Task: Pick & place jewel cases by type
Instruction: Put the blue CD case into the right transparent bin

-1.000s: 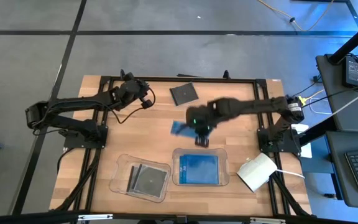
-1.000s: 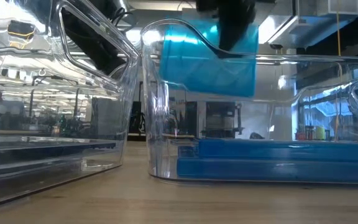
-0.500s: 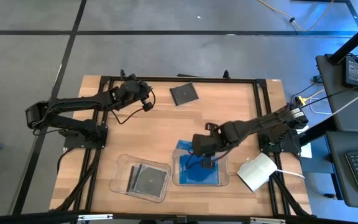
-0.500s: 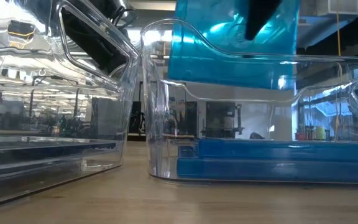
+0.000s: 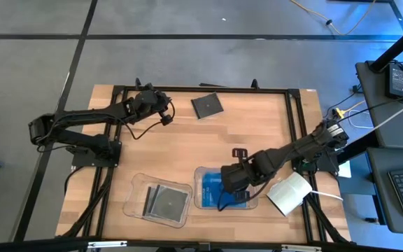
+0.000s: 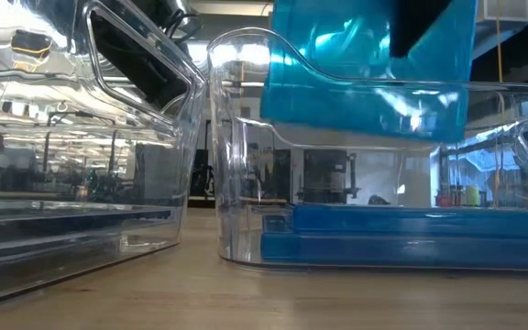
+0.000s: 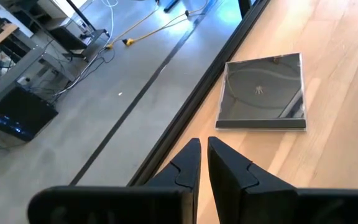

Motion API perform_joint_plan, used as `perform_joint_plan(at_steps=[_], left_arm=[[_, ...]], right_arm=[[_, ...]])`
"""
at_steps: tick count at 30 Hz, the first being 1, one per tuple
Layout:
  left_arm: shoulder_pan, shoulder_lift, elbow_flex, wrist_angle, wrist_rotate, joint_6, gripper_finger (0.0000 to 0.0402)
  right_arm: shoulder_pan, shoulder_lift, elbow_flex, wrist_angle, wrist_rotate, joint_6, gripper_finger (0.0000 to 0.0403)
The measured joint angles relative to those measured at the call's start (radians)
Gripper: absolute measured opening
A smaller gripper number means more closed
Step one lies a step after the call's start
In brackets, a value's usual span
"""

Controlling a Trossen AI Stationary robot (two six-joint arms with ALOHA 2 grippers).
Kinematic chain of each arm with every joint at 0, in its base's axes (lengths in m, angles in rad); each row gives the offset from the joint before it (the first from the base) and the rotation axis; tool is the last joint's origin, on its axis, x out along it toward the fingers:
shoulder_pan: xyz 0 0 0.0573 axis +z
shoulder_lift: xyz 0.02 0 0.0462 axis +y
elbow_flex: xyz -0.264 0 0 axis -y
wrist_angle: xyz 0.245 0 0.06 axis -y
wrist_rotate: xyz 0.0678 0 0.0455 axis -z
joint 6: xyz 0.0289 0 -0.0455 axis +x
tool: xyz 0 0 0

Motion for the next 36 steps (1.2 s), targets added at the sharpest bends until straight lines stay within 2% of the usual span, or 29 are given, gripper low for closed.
perform_joint_plan(at_steps=[5, 16, 19, 22, 26, 36], left_arm=[[0.000, 0.003, 0.000, 0.000, 0.000, 0.000, 0.0025], [0.000, 0.003, 0.001, -0.001, 0.010, 0.000, 0.0028], [0.000, 0.003, 0.001, 0.000, 0.061, -0.001, 0.0025], [0.000, 0.003, 0.001, -0.001, 0.103, -0.001, 0.0024], [0.000, 0.003, 0.001, -0.006, 0.127, -0.001, 0.0027], [0.000, 0.003, 0.001, -0.024, 0.124, 0.000, 0.0024]], right_arm=[[-0.007, 0.006, -0.077, 0.044, -0.018, -0.027, 0.0032], [-0.012, 0.000, -0.083, 0.066, -0.026, 0.001, 0.0034], [-0.012, 0.006, -0.082, 0.067, 0.043, 0.074, 0.0034], [-0.012, 0.020, -0.083, 0.040, 0.096, 0.049, 0.0034], [-0.012, 0.036, -0.083, 0.034, 0.097, -0.006, 0.0034], [-0.012, 0.044, -0.083, 0.036, 0.097, 0.027, 0.0035]])
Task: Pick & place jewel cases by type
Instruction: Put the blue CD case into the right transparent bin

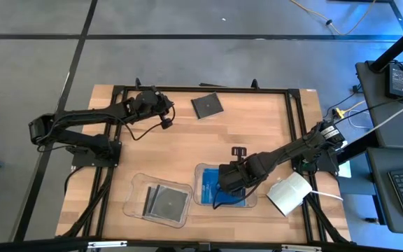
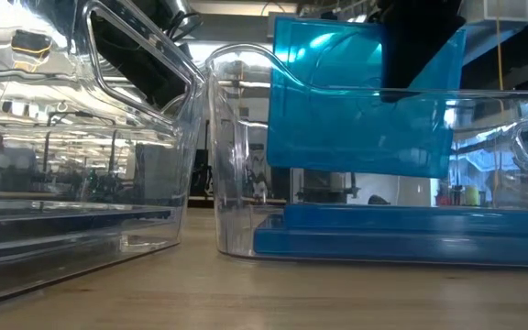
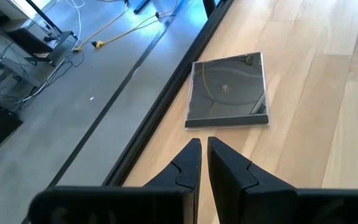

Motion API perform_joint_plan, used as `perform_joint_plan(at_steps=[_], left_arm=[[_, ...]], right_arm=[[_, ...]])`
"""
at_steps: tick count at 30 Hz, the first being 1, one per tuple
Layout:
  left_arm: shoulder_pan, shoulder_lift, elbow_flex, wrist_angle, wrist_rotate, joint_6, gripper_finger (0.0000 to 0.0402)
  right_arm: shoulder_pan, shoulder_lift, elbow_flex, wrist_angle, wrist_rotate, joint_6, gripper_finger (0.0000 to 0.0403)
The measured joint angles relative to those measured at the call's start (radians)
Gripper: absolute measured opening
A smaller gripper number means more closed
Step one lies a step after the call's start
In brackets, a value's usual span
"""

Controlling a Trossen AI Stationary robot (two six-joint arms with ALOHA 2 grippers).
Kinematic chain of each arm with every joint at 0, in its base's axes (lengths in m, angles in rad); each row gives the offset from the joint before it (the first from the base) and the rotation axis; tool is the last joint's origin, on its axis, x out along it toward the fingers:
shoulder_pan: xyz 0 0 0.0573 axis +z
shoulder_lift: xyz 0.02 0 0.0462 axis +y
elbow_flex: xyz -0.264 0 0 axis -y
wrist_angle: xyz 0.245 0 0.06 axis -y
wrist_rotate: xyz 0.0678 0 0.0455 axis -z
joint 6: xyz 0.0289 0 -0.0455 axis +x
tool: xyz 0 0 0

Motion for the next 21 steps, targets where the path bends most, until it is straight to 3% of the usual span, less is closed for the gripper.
perform_joint_plan(at_steps=[8, 21], left_arm=[[0.000, 0.000, 0.000, 0.000, 0.000, 0.000, 0.0028], [0.000, 0.000, 0.000, 0.000, 0.000, -0.002, 0.0028]], right_arm=[[0.000, 0.000, 0.000, 0.003, 0.000, 0.004, 0.0042], [0.000, 0.000, 0.000, 0.002, 0.000, 0.000, 0.0124]])
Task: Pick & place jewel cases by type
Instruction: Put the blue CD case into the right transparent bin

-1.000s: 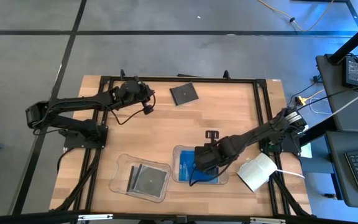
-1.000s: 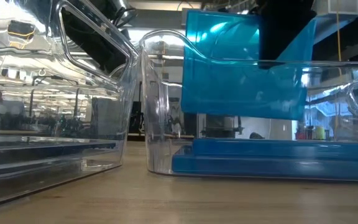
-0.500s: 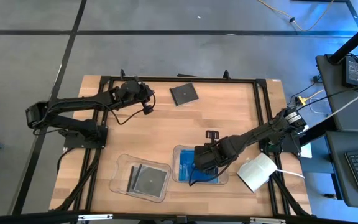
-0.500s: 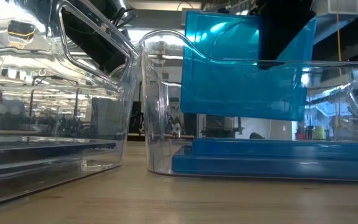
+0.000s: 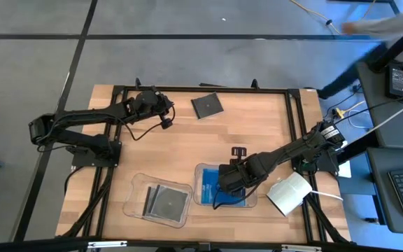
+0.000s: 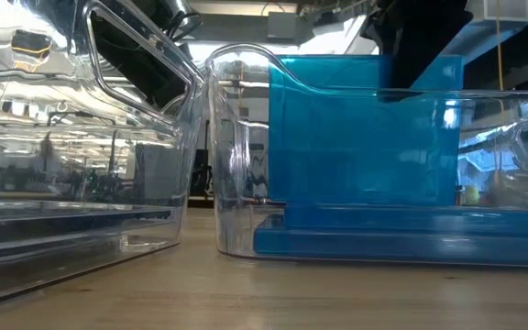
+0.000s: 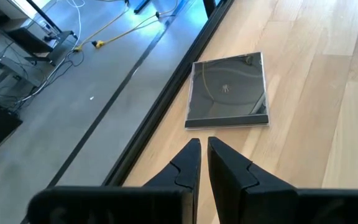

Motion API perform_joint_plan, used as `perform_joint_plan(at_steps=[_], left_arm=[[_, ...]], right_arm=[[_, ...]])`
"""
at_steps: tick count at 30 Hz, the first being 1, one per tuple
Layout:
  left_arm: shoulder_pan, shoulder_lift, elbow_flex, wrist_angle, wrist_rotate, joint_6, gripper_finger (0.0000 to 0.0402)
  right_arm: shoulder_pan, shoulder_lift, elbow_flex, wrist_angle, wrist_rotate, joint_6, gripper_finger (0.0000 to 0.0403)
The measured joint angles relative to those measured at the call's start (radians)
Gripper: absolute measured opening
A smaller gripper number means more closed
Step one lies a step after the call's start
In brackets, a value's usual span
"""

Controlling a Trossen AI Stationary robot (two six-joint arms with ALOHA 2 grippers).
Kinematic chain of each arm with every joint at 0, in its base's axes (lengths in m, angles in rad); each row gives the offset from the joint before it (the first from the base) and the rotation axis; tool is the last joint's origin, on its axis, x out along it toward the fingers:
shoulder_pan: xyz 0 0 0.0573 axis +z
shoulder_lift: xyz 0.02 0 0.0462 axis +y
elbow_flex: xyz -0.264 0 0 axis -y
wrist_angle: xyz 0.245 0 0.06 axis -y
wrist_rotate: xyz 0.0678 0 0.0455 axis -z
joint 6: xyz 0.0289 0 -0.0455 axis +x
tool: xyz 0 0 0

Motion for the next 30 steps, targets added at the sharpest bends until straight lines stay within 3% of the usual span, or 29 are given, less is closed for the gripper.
perform_joint_plan(at_steps=[6, 18, 30], left_arm=[[0.000, 0.000, 0.000, 0.000, 0.000, 0.000, 0.0025], [0.000, 0.000, 0.000, -0.016, 0.000, 0.001, 0.0028], [0.000, 0.000, 0.000, -0.052, 0.000, 0.001, 0.0028]], right_arm=[[0.003, 0.000, 0.001, -0.003, -0.007, -0.012, 0.0128], [0.004, 0.000, 0.021, 0.042, -0.227, 0.026, 0.0128], [0.018, 0.000, 0.021, 0.103, -0.319, -0.026, 0.0128]])
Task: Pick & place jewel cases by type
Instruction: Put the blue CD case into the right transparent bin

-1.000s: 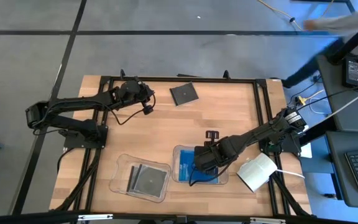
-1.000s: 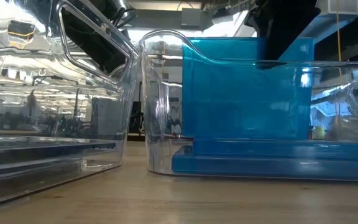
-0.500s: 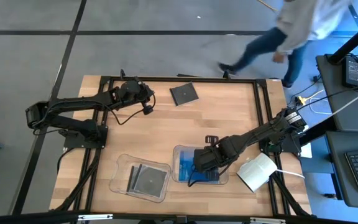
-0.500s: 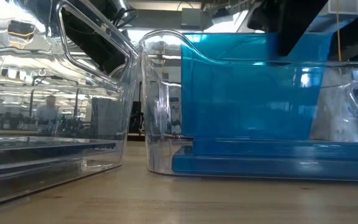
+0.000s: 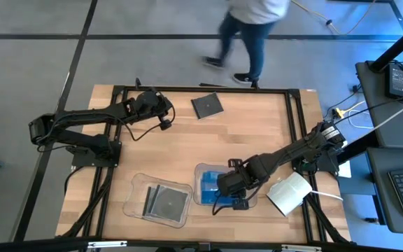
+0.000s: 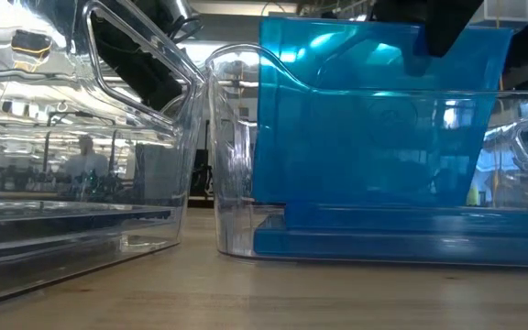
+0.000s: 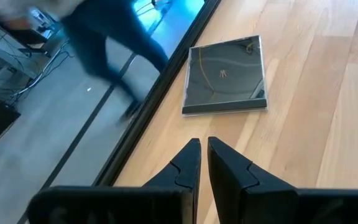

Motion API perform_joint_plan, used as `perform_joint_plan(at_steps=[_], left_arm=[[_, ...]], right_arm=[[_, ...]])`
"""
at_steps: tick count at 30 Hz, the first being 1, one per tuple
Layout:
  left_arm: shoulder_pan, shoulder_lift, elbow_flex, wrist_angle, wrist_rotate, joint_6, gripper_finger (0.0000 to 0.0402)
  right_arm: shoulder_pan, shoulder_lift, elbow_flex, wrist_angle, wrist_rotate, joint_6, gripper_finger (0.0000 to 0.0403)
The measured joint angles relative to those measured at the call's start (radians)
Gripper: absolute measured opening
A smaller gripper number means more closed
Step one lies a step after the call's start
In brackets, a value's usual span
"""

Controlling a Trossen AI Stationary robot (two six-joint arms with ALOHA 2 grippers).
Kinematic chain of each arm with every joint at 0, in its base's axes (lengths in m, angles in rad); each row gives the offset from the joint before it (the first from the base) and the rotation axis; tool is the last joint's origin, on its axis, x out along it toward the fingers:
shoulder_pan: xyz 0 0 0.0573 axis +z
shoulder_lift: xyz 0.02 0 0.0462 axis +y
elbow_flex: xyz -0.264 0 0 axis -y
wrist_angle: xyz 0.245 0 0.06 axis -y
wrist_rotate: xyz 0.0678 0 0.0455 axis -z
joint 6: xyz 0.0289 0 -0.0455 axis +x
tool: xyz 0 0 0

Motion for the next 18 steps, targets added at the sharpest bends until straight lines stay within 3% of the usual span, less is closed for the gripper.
perform_joint_plan(at_steps=[13, 18], left_arm=[[0.000, 0.000, 0.000, 0.000, 0.000, 0.000, 0.0027], [0.000, 0.000, 0.000, 0.000, 0.000, 0.000, 0.0028]], right_arm=[[-0.007, -0.001, -0.004, -0.021, 0.028, 0.027, 0.0128], [-0.001, -0.001, 0.014, -0.013, -0.048, 0.005, 0.0128]])
